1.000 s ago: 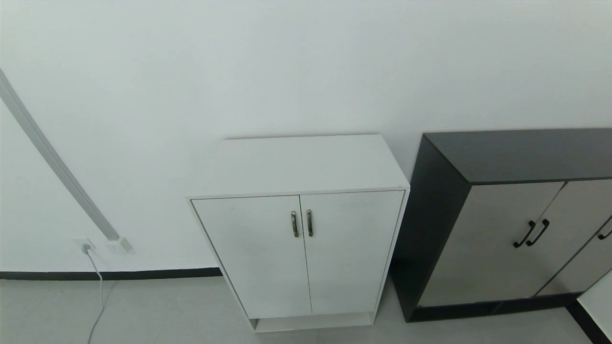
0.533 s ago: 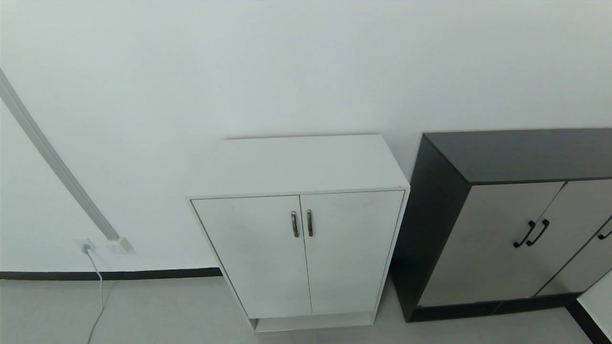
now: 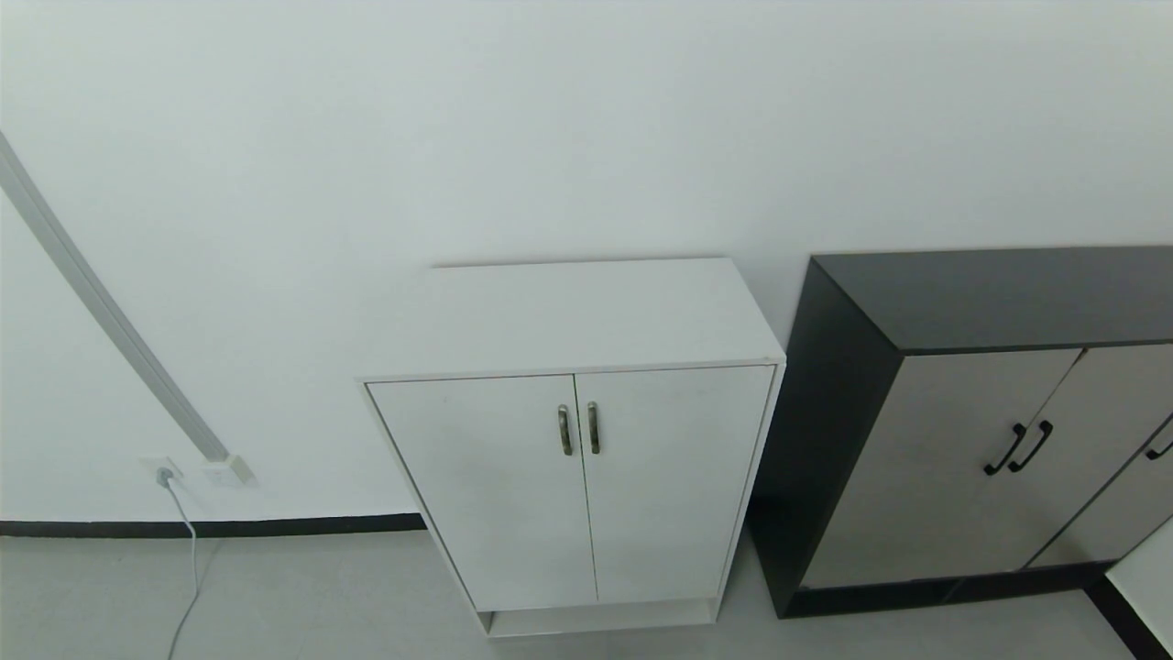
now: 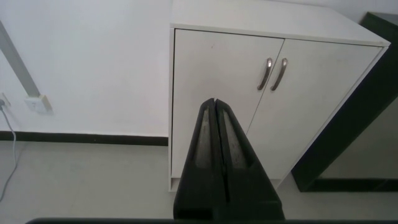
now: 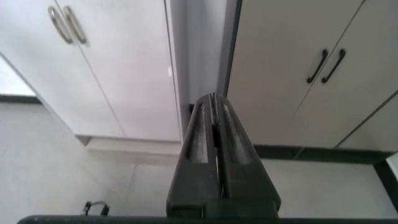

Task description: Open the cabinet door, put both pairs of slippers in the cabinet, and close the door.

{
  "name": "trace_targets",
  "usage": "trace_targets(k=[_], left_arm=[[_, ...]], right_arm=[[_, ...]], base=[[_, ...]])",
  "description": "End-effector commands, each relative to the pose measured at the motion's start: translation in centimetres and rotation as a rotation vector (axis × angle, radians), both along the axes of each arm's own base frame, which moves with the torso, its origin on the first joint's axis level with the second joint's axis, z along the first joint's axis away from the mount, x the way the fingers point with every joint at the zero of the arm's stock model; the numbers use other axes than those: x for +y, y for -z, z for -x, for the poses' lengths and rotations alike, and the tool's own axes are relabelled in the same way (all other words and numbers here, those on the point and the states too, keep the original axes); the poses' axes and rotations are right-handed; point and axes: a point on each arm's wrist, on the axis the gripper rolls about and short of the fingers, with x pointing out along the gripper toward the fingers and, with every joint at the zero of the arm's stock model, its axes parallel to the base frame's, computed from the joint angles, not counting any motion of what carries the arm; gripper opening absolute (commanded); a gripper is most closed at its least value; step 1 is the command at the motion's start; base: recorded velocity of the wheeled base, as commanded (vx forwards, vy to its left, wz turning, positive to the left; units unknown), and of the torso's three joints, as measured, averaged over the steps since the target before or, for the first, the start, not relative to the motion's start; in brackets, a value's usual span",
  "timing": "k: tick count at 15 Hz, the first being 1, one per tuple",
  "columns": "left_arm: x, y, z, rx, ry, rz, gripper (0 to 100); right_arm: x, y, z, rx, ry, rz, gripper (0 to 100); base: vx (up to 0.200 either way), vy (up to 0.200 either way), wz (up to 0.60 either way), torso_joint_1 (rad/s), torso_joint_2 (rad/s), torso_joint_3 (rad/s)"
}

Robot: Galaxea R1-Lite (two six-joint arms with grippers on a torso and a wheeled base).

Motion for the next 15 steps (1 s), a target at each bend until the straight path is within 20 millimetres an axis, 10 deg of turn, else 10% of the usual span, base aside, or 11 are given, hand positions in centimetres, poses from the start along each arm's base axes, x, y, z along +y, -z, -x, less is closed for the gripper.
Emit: trace_targets(k=[1,15], left_arm=[[0.00,0.00,0.00,0.000,-0.001,0.000,0],[0.00,0.00,0.00,0.000,-0.001,0.003,0]], right_arm=[[0.07,0.01,0.05,-0.006,-0.026,-0.015,0],[0.14,0.12,0.62,-0.082,0.013,-0.044,0]], base=[[0.000,0.000,0.00,0.000,0.00,0.000],[0.000,0.000,0.00,0.000,0.00,0.000]])
